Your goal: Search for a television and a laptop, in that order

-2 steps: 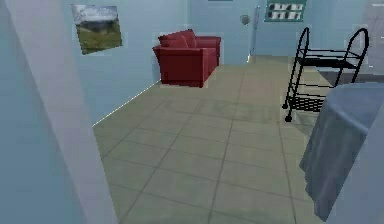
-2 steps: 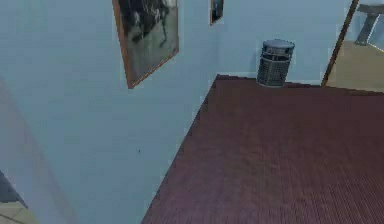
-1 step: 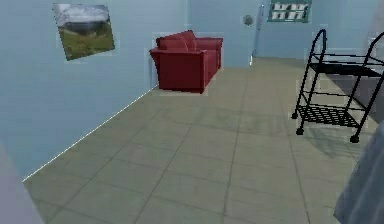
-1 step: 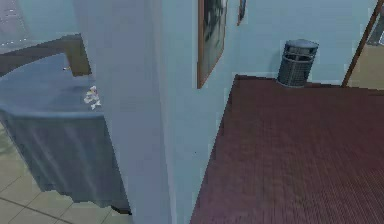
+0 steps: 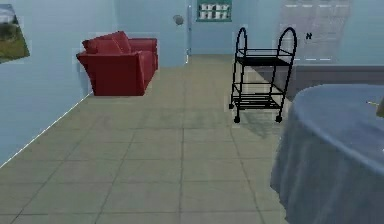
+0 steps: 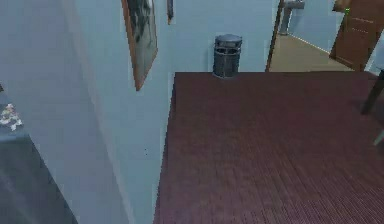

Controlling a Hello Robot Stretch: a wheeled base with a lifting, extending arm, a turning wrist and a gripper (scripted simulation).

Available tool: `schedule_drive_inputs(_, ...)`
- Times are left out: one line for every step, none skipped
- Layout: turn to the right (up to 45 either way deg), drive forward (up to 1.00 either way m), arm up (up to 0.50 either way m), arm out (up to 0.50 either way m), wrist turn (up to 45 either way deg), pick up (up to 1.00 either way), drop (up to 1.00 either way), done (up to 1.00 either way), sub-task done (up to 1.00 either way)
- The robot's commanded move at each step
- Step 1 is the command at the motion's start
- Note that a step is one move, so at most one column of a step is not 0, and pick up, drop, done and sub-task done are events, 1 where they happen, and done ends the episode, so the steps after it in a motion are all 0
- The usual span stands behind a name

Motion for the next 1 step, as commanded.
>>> schedule_drive_inputs(0.0, 1.00, 0.00, 0.00, 0.0, 0.00, 0.00, 0.00, 0.00)
